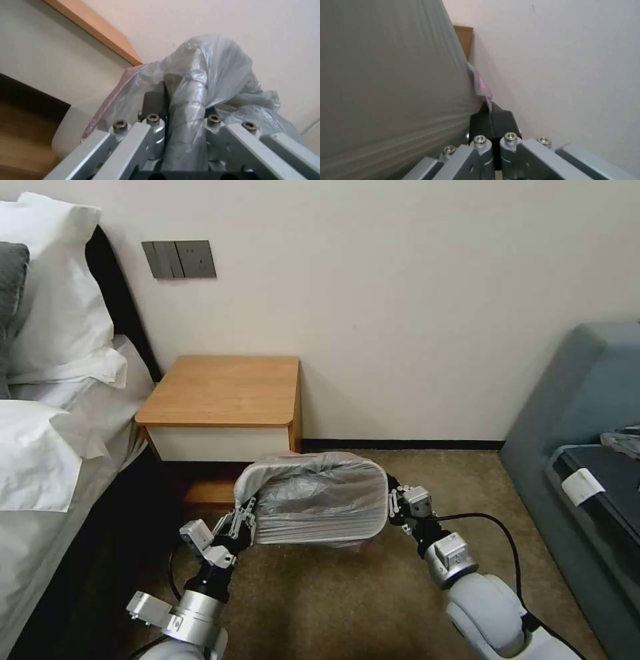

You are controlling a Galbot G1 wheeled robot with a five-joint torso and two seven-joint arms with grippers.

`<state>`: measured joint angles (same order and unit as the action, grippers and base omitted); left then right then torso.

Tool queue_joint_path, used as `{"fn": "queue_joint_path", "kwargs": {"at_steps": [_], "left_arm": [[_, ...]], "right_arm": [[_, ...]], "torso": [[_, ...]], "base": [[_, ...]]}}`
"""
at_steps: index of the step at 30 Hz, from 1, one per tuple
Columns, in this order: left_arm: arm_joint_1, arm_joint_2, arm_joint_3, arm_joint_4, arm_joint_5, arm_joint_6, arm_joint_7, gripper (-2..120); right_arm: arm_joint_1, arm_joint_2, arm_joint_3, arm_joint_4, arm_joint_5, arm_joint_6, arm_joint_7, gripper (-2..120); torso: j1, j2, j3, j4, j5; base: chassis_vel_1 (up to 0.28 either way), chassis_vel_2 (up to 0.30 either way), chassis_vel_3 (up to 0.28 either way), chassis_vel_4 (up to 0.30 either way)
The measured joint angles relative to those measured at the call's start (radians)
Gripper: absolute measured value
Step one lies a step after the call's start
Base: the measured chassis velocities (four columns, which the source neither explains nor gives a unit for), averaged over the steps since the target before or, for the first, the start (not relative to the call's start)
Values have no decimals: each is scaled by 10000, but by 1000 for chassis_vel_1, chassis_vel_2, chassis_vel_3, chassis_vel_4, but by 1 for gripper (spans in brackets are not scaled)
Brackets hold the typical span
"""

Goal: Pick up the garbage bag from the table and place it over the trash can.

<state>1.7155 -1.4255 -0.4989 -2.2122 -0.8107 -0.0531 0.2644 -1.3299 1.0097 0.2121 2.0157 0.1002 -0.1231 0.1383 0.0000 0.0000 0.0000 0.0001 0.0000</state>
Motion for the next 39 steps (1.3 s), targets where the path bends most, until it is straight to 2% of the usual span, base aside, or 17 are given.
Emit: {"fn": "queue_joint_path", "kwargs": {"at_steps": [2, 4, 5, 12, 13, 16, 17, 20, 21, 25, 29, 30, 35, 39], "left_arm": [[-40, -24, 10, 96, 426, -108, -203, 6], [-111, -39, 2, 200, 969, -161, -613, 6], [-111, -39, 2, 200, 969, -161, -613, 6], [-483, -165, -122, 82, 1388, 470, -2197, 4], [-483, -165, -122, 82, 1388, 470, -2197, 4], [-610, -202, -157, -38, 1464, 771, -2821, 3], [-610, -202, -157, -38, 1464, 771, -2821, 3], [-666, -201, -203, -103, 1559, 1068, -3300, 3], [-666, -201, -203, -103, 1559, 1068, -3300, 3], [-603, -169, -194, -115, 2109, 1459, -3730, 3], [-572, -164, -171, -100, 2383, 1590, -3887, 3], [-548, -141, -124, -72, 2661, 1658, -3968, 3], [-595, -84, -1, -52, 3163, 1660, -3905, 3], [-627, -89, 17, -76, 3173, 1640, -3838, 3]], "right_arm": [[-32, 19, -12, -11, -180, 54, -7, -1], [-221, 29, -11, 114, -371, 87, -44, 7], [-221, 29, -11, 114, -371, 87, -44, 7], [-1289, -58, 178, 1035, -1401, 407, -710, 37], [-1289, -58, 178, 1035, -1401, 407, -710, 37], [-1754, -123, 346, 1553, -1696, 611, -1003, 51], [-1754, -123, 346, 1553, -1696, 611, -1003, 51], [-2084, -161, 495, 1916, -1847, 829, -1187, 65], [-2084, -161, 495, 1916, -1847, 829, -1187, 65], [-2218, -130, 901, 2624, -2129, 956, -1361, 83], [-2173, -112, 1106, 2964, -2244, 973, -1382, 91], [-2074, -134, 1172, 3338, -2205, 996, -1347, 97], [-1790, -376, 1039, 4069, -1759, 565, -1513, 100], [-1801, -351, 936, 4065, -1775, 461, -1727, 100]], "torso": [[0, 0, 0, 0, 1], [0, 0, 0, 0, 0], [0, 0, 0, 0, 0], [0, 0, 0, -1, -1], [0, 0, 0, -1, -1], [0, 0, 0, -1, -3], [0, 0, 0, -1, -3], [0, 0, 0, -1, 0], [0, 0, 0, -1, 0], [0, 0, 0, -1, 1], [0, 0, 0, -1, -1], [0, 0, 0, -1, 0], [0, 0, 0, 0, -2], [0, 0, 0, -1, 0]], "base": [[0, 0, 0, 0], [0, 0, 0, 0], [0, 0, 0, 0], [0, 0, 0, 0], [0, 0, 0, 0], [0, 0, 0, 0], [0, 0, 0, 0], [0, 0, 0, 0], [0, 0, 0, 0], [0, 0, 0, 0], [0, 0, 0, 0], [0, 0, 0, 0], [0, 0, 0, 0], [0, 0, 0, 0]]}}
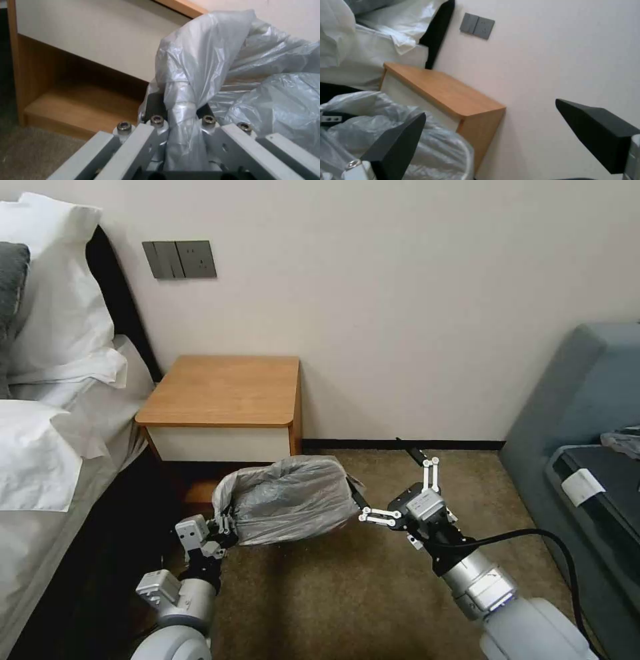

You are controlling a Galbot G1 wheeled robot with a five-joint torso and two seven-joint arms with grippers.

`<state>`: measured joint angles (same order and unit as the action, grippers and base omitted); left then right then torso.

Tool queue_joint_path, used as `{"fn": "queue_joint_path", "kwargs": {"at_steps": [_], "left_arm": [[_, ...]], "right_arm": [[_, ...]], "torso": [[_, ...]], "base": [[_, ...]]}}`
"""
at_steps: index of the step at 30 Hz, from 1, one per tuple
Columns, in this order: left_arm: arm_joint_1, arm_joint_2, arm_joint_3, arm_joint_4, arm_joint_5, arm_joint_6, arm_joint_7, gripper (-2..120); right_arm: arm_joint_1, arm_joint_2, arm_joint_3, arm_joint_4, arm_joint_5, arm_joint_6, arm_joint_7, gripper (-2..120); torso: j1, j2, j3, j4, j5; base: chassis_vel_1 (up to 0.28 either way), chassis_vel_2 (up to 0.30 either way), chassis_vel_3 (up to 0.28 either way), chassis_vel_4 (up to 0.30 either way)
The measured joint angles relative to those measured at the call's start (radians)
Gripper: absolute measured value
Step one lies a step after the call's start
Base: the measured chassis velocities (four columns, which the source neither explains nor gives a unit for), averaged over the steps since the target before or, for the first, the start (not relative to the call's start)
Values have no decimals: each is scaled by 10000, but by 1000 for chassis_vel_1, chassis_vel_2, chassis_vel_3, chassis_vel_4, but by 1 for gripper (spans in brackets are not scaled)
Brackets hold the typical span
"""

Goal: Pick up the garbage bag from the table and place it over the trash can.

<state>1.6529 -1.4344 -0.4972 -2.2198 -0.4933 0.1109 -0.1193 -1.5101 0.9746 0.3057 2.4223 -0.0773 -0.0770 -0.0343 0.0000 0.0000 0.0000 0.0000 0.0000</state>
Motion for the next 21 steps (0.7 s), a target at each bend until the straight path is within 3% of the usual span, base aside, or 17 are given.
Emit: {"fn": "queue_joint_path", "kwargs": {"at_steps": [15, 21], "left_arm": [[16, -44, -70, -164, -402, -216, 69, 3], [41, -70, -125, -468, -1316, -9, -146, 3]], "right_arm": [[-63, 244, -81, -1321, 204, -910, 383, 100], [-182, 369, -145, -1636, 258, -961, 385, 100]], "torso": [[0, 0, 0, 0, 1], [0, 0, 0, 0, 0]], "base": [[0, 0, 0, 0], [0, 0, 0, 0]]}}
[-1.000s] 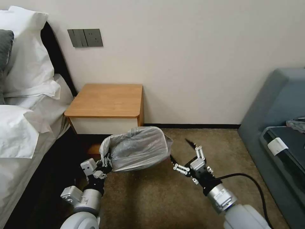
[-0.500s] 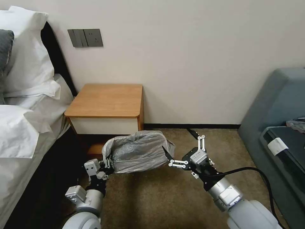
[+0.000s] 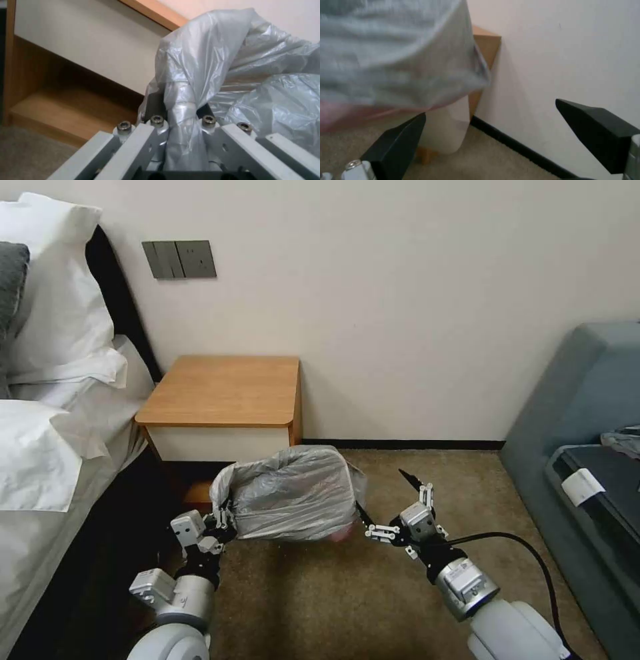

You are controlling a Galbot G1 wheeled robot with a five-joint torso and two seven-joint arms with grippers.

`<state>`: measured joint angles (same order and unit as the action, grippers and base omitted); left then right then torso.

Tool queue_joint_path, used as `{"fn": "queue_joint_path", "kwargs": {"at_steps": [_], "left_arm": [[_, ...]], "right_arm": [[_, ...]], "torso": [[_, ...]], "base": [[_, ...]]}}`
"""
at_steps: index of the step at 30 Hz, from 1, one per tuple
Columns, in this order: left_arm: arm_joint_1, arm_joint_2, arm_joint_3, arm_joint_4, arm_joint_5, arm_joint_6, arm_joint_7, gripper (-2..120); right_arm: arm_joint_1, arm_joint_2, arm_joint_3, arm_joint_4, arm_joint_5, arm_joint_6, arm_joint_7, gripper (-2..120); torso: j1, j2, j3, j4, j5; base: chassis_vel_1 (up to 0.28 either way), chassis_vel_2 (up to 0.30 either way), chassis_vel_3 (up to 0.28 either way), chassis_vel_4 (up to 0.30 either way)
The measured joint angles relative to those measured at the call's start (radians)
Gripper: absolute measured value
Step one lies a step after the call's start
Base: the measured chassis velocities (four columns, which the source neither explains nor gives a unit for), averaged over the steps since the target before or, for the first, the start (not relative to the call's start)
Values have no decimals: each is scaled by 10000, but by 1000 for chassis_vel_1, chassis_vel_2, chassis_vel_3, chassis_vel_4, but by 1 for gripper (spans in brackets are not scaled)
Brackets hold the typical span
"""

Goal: Pick up the garbage bag from the table and place it over the trash can.

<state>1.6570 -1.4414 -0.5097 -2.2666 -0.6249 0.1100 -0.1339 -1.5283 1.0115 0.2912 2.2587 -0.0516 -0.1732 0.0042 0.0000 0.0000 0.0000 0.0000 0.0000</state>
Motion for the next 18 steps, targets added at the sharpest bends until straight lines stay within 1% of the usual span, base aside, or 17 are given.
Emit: {"fn": "queue_joint_path", "kwargs": {"at_steps": [2, 7, 9, 12, 14, 15, 17, 18], "left_arm": [[39, -39, -6, -245, -585, 345, -209, 3], [10, -75, -44, -182, -694, 497, -418, 3], [-40, -72, -90, -45, -534, 502, -519, 3], [-186, -34, -143, 264, 52, 457, -659, 3], [-220, -21, -144, 350, 252, 425, -662, 3], [-236, -8, -125, 429, 424, 401, -659, 3], [-238, 14, -35, 535, 691, 366, -593, 3], [-238, 14, -35, 535, 691, 366, -593, 3]], "right_arm": [[35, 90, -9, -275, -31, 105, 0, 100], [-99, 186, 51, -365, -307, 272, -1, 100], [-325, 248, 136, -248, -535, 349, -13, 100], [-832, 390, 415, 41, -1112, 514, -24, 100], [-917, 439, 525, 170, -1265, 670, 24, 100], [-888, 465, 572, 325, -1233, 890, 106, 100], [-645, 441, 519, 588, -656, 1482, 130, 100], [-645, 441, 519, 588, -656, 1482, 130, 100]], "torso": [[0, 0, 0, 1, 1], [0, 0, 0, 1, 1], [0, 0, 0, 1, 0], [0, 0, 0, -1, -1], [0, 0, 0, -2, -1], [0, 0, 0, -2, 0], [0, 0, 0, 1, 0], [0, 0, 0, 1, 0]], "base": [[0, 0, 0, 0], [0, 0, 0, 0], [0, 0, 0, 0], [0, 0, 0, 0], [0, 0, 0, 0], [0, 0, 0, 0], [0, 0, 0, 0], [0, 0, 0, 0]]}}
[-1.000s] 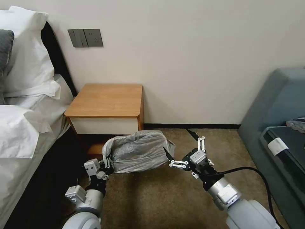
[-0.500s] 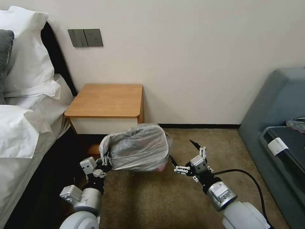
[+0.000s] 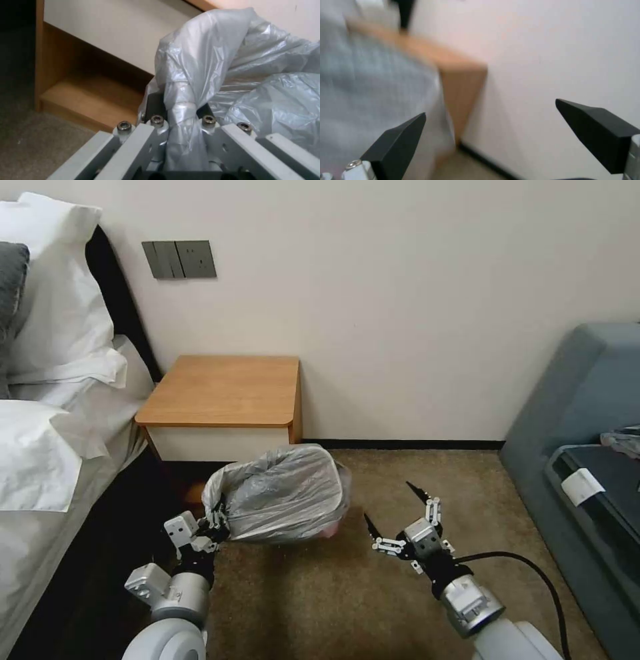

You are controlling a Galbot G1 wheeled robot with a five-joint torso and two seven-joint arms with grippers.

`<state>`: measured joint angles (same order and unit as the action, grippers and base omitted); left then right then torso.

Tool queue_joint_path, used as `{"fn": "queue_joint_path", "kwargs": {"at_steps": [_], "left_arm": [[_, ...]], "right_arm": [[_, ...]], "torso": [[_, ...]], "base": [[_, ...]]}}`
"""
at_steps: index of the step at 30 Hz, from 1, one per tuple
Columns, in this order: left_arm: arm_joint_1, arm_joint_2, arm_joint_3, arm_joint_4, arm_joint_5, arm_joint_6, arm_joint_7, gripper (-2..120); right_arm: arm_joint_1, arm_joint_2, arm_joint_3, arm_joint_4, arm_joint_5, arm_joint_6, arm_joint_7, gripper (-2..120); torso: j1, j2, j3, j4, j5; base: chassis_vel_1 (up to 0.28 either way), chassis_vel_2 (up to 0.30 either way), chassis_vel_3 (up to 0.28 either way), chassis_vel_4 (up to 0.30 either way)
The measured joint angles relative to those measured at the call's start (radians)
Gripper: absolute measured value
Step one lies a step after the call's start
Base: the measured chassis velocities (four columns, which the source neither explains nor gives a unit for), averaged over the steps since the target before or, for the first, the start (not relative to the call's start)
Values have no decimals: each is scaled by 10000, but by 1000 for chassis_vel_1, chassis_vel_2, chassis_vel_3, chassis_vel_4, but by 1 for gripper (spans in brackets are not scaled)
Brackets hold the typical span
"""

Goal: Pick up the garbage bag from the table and place it over the trash can.

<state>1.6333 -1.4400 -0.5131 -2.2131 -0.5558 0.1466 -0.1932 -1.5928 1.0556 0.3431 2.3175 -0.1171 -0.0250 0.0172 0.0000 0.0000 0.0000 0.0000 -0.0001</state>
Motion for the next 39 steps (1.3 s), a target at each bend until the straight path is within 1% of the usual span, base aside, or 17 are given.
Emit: {"fn": "queue_joint_path", "kwargs": {"at_steps": [2, 4, 5, 8, 9, 11, 12, 14, 15, 16, 18, 19, 21, 24, 29, 32, 39], "left_arm": [[-4, 62, 116, 125, 431, -90, 278, 3], [-15, 88, 141, 176, 599, -131, 386, 3], [-82, 192, 207, 358, 1075, -258, 637, 3], [-262, 387, 330, 541, 1701, -317, 831, 3], [-262, 387, 330, 541, 1701, -317, 831, 3], [-292, 411, 434, 540, 2040, -316, 957, 3], [-292, 411, 434, 540, 2040, -316, 957, 3], [-259, 349, 520, 549, 2707, -323, 1080, 3], [-259, 349, 520, 549, 2707, -323, 1080, 3], [-237, 315, 542, 556, 2896, -331, 1106, 3], [-160, 172, 610, 571, 3351, -369, 1174, 3], [-139, 126, 622, 599, 3545, -424, 1201, 3], [-132, 97, 627, 637, 3707, -480, 1219, 3], [-137, 91, 662, 747, 3972, -559, 1239, 3], [-167, 86, 752, 863, 4014, -576, 1260, 3], [-177, 37, 878, 984, 4138, -609, 1272, 3], [-164, -12, 1020, 1110, 4572, -755, 1315, 3]], "right_arm": [[345, -219, -250, 364, 1039, 499, -120, 100], [445, -337, -340, 479, 1347, 533, -178, 100], [719, -743, -589, 728, 1953, 521, -324, 99], [1446, -1850, -1044, 1000, 2521, -68, -727, 86], [1446, -1850, -1044, 1000, 2521, -68, -727, 86], [2199, -2846, -1533, 1079, 3045, -785, -856, 75], [2199, -2846, -1533, 1079, 3045, -785, -856, 75], [3441, -3697, -2338, 1009, 3689, -1501, -900, 67], [3441, -3697, -2338, 1009, 3689, -1501, -900, 67], [3887, -3884, -2668, 937, 3862, -1712, -901, 60], [5202, -4178, -3828, 587, 4327, -2334, -844, 50], [5739, -4193, -4441, 346, 4544, -2663, -749, 45], [6110, -4156, -4929, 132, 4715, -2962, -654, 41], [7222, -3840, -6233, -621, 4939, -3582, -435, 28], [8486, -3377, -7361, -1562, 4983, -3957, -372, 14], [9574, -2936, -8447, -2323, 5351, -4283, -237, 0], [10437, -2302, -9739, -3364, 5537, -4498, -75, 0]], "torso": [[0, 0, 0, 0, 1], [0, 0, 0, 0, 1], [0, 0, 0, -2, 0], [0, 0, 1, -1, 1], [0, 0, 1, -1, 1], [0, 0, 0, -1, 0], [0, 0, 0, -1, 0], [0, 0, 0, -2, 1], [0, 0, 0, -2, 1], [0, 0, 1, 1, 2], [0, 0, 1, 2, -3], [0, 0, 1, 0, 1], [0, 0, 1, 1, 4], [0, 0, 1, 0, 3], [0, -1, 2, 0, 0], [0, 0, 2, 2, 0], [0, -1, 2, -1, -1]], "base": [[0, 0, 0, 0], [0, 0, 0, 0], [0, 0, 0, 0], [0, 0, 0, 0], [0, 0, 0, 0], [0, 0, 0, 0], [0, 0, 0, 0], [0, 0, 0, 0], [0, 0, 0, 0], [0, 0, 0, 0], [0, 0, 0, 0], [0, 0, 0, 0], [0, 0, 0, 0], [0, 0, 0, 0], [0, 0, 0, 0], [0, 0, 0, 0], [0, 0, 0, 0]]}}
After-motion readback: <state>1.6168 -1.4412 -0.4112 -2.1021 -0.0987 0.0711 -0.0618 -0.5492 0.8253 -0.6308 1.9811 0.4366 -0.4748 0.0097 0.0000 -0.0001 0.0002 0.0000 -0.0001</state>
